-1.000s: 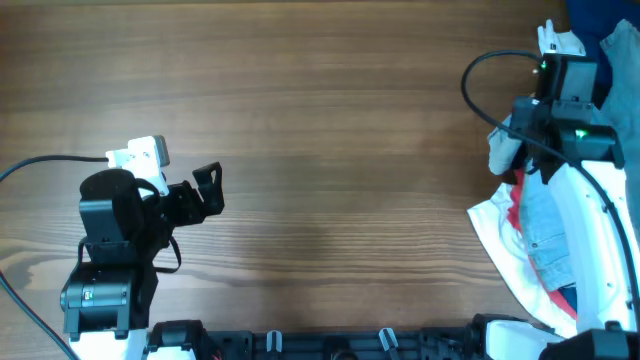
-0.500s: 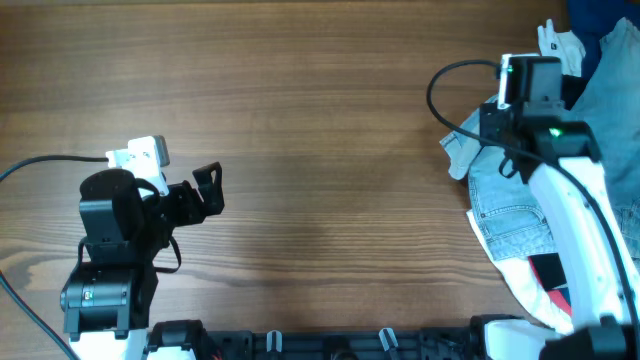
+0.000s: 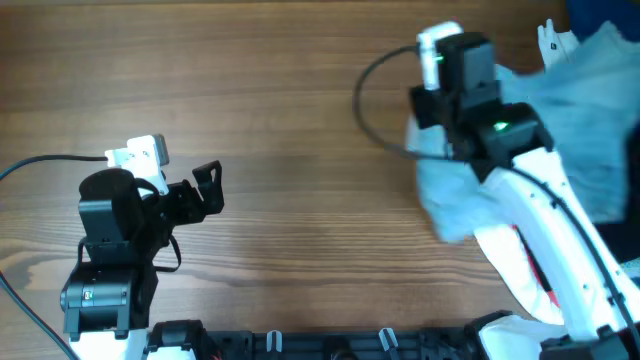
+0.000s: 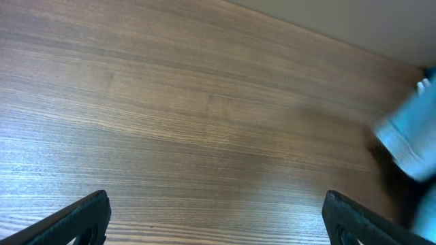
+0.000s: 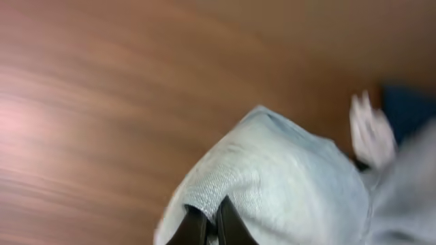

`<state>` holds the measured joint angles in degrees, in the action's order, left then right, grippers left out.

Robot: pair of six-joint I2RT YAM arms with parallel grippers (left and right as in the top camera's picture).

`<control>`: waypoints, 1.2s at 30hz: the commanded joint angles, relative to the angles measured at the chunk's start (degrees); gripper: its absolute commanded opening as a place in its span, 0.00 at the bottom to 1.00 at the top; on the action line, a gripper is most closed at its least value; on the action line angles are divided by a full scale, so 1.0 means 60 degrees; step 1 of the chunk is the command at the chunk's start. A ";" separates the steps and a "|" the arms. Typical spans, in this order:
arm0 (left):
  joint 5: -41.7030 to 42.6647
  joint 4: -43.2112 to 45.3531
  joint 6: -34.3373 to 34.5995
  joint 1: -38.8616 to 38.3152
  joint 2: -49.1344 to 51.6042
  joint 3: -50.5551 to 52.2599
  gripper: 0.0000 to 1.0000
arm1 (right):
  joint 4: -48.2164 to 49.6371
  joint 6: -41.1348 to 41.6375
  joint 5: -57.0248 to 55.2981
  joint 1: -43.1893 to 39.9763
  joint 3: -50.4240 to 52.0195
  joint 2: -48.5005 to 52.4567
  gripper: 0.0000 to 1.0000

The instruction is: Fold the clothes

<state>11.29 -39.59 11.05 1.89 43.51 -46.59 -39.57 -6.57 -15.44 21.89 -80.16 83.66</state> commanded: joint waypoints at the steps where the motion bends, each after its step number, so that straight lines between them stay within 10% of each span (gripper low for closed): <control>1: 0.0149 0.0055 0.0051 -0.0047 0.0062 -0.0175 1.00 | 0.0882 0.0295 0.0481 0.1242 -0.0335 0.0229 0.04; 4: 0.0149 0.0055 0.0055 -0.0047 0.0153 -0.0175 1.00 | 0.2200 0.1107 0.0772 0.1497 -0.0335 0.1129 0.11; 6: 0.0149 0.0055 0.0055 -0.0047 0.0262 -0.0175 1.00 | 0.2776 0.1129 0.0696 0.1464 -0.0335 0.1840 0.66; 9: 0.0153 0.0022 0.0055 -0.0047 0.0433 -0.0175 1.00 | 0.2572 0.1133 -0.0259 0.1311 -0.0339 0.2237 1.00; 24: 0.1009 0.1523 0.0266 -0.1719 0.3151 -0.0175 1.00 | -0.3934 0.4273 -0.0506 -0.1938 -0.0335 -0.0783 1.00; 36: 0.1107 0.4645 0.5701 -0.4699 0.8335 -0.0175 1.00 | -0.4947 0.3847 -0.0441 -0.2732 -0.0335 -0.0783 1.00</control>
<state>16.67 -15.03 32.40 -22.98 88.25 -46.89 -68.86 16.64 -18.44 5.72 -81.89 78.98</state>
